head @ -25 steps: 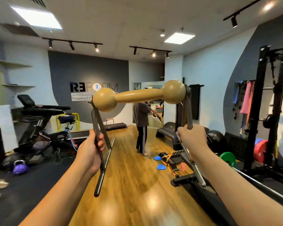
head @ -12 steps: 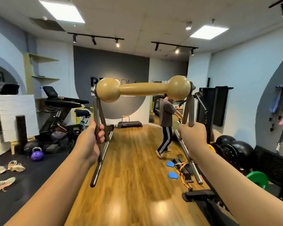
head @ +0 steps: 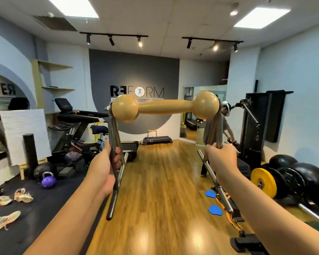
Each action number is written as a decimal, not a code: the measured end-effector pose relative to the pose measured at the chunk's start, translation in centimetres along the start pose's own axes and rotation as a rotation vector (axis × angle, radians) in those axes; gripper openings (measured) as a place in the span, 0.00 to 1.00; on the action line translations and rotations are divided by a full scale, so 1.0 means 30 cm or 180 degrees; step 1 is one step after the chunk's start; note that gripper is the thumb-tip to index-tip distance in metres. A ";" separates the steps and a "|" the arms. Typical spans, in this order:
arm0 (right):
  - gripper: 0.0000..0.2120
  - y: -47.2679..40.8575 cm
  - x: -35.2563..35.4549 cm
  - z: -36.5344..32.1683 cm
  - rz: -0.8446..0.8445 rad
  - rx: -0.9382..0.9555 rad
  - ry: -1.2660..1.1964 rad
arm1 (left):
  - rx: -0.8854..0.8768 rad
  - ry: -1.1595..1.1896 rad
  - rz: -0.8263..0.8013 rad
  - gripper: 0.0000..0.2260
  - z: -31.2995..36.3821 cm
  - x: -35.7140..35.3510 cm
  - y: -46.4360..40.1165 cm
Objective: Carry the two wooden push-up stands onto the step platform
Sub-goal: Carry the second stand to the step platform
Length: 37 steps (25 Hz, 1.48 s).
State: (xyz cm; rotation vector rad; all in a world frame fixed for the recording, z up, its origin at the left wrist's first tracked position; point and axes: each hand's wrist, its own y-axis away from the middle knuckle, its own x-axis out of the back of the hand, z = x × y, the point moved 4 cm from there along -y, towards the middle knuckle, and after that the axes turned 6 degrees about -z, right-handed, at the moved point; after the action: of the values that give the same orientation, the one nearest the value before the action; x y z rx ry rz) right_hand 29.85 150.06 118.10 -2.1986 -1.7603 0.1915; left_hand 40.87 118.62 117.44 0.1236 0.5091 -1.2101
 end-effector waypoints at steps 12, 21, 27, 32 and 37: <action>0.12 -0.909 -0.442 0.383 -0.0224 -0.0029 -0.0272 | -0.0266 -0.0047 0.0408 0.19 -0.352 -0.079 -0.965; 0.07 -1.723 -0.736 0.594 -0.0285 -0.0024 -0.0276 | -0.0253 0.0016 0.0374 0.19 -0.535 -0.229 -1.782; 0.08 -2.159 -1.044 0.739 -0.0288 -0.0065 -0.0259 | -0.0269 -0.0153 0.0303 0.22 -0.675 -0.166 -2.336; 0.14 -2.494 -1.368 0.849 -0.0039 -0.0236 -0.0528 | 0.0065 -0.0429 0.0108 0.26 -0.732 -0.062 -2.839; 0.08 -2.794 -1.653 0.907 -0.0054 -0.0314 -0.0506 | -0.0184 -0.0257 0.0073 0.20 -0.725 0.004 -3.315</action>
State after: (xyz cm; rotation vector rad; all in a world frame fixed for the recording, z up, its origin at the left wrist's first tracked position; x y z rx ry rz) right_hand -67.41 122.50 115.29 -2.2929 -1.9099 0.2887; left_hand -56.90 90.34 115.63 0.0310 0.4706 -1.1719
